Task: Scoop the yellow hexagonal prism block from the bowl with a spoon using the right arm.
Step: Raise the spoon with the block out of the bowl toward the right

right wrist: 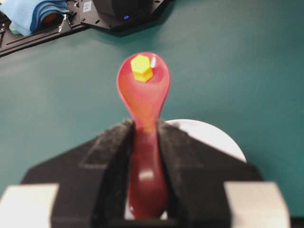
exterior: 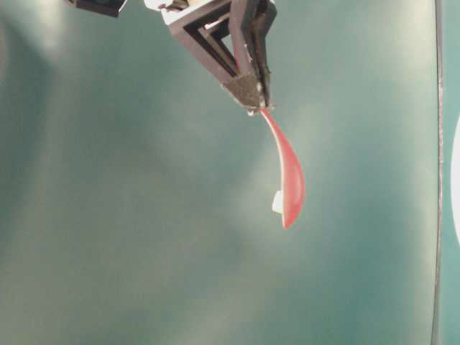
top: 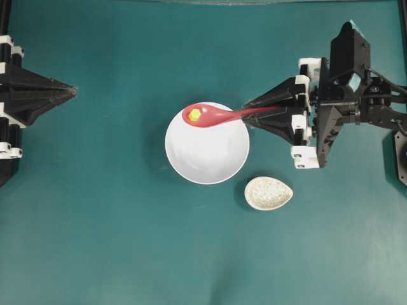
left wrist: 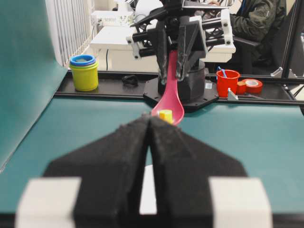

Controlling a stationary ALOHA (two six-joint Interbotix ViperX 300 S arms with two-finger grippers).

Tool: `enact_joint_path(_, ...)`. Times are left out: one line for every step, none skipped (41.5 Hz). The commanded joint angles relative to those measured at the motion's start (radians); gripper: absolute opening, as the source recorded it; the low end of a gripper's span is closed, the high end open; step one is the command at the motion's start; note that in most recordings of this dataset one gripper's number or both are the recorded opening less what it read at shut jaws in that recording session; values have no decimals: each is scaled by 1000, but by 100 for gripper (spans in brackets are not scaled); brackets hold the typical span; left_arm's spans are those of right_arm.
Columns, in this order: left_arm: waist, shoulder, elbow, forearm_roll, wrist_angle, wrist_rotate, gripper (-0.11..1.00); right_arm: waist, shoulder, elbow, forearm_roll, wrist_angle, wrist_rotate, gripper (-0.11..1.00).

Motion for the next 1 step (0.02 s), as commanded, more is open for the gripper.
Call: enact_joint_path(3,9,-8,2,-5,0,3,-2,-9,-26,-3,-5,8,24)
